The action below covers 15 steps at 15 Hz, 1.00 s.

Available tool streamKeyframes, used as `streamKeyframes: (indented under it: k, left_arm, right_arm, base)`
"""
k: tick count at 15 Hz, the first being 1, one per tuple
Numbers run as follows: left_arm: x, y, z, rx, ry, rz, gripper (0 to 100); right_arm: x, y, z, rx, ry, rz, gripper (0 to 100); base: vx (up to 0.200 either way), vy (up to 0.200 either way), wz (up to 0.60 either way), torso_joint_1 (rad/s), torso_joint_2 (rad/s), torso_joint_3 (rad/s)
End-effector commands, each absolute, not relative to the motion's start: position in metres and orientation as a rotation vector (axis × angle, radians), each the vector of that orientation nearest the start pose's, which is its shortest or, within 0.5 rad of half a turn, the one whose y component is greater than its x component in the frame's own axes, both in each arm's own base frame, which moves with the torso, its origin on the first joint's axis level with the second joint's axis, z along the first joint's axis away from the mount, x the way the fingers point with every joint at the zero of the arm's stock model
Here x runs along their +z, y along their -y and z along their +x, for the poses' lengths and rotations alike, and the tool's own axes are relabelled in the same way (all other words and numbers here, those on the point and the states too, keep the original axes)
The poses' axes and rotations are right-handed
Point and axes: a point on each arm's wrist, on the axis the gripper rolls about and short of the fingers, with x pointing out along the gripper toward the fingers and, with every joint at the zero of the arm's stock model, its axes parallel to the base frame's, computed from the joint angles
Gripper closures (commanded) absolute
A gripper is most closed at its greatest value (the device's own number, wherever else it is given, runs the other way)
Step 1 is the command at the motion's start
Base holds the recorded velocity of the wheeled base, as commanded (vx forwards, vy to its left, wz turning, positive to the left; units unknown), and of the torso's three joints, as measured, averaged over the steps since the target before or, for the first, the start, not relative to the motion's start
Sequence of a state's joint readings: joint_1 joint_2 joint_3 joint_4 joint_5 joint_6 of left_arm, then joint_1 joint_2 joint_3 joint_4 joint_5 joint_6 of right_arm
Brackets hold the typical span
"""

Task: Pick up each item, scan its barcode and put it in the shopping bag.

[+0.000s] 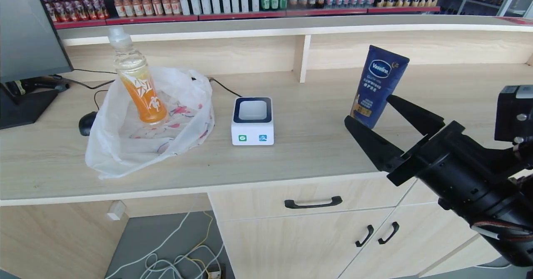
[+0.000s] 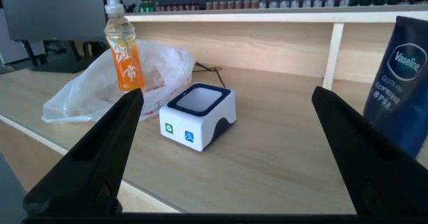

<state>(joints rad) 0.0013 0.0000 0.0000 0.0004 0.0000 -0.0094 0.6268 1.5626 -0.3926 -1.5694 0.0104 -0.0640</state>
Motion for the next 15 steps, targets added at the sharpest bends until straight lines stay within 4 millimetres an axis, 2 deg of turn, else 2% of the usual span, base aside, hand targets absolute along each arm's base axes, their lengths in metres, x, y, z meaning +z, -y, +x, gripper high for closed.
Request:
streamKeyframes:
  k: [1, 3, 6, 11, 13, 15]
  left_arm:
    - [0.075, 0.0, -0.023, 0.002, 0.0, -0.009, 0]
    - [0.075, 0.0, -0.023, 0.002, 0.0, -0.009, 0]
    - [0.075, 0.0, -0.023, 0.002, 0.0, -0.009, 0]
    - [0.075, 0.0, -0.023, 0.002, 0.0, -0.009, 0]
    - [0.075, 0.0, -0.023, 0.002, 0.0, -0.009, 0]
    - [0.075, 0.0, -0.023, 0.002, 0.0, -0.009, 0]
  right_arm:
    - [0.208, -0.136, 0.187, 0.614, 0.405, 0.061, 0]
    - [0.207, -0.135, 0.187, 0.612, 0.4, 0.059, 0]
    - [0.202, -0.124, 0.191, 0.561, 0.385, 0.027, 0]
    - [0.186, -0.109, 0.213, 0.462, 0.326, -0.036, 0]
    - [0.207, -0.112, 0.222, 0.456, 0.397, -0.016, 0]
    - [0.22, -0.113, 0.238, 0.436, 0.363, -0.028, 0]
  base:
    - [0.0, 0.0, 0.0, 0.0, 0.0, 0.0]
    - [0.0, 0.0, 0.0, 0.0, 0.0, 0.0]
    - [0.0, 0.0, 0.0, 0.0, 0.0, 0.0]
    - [0.0, 0.0, 0.0, 0.0, 0.0, 0.0]
    - [0.0, 0.0, 0.0, 0.0, 0.0, 0.0]
    - [0.0, 0.0, 0.0, 0.0, 0.0, 0.0]
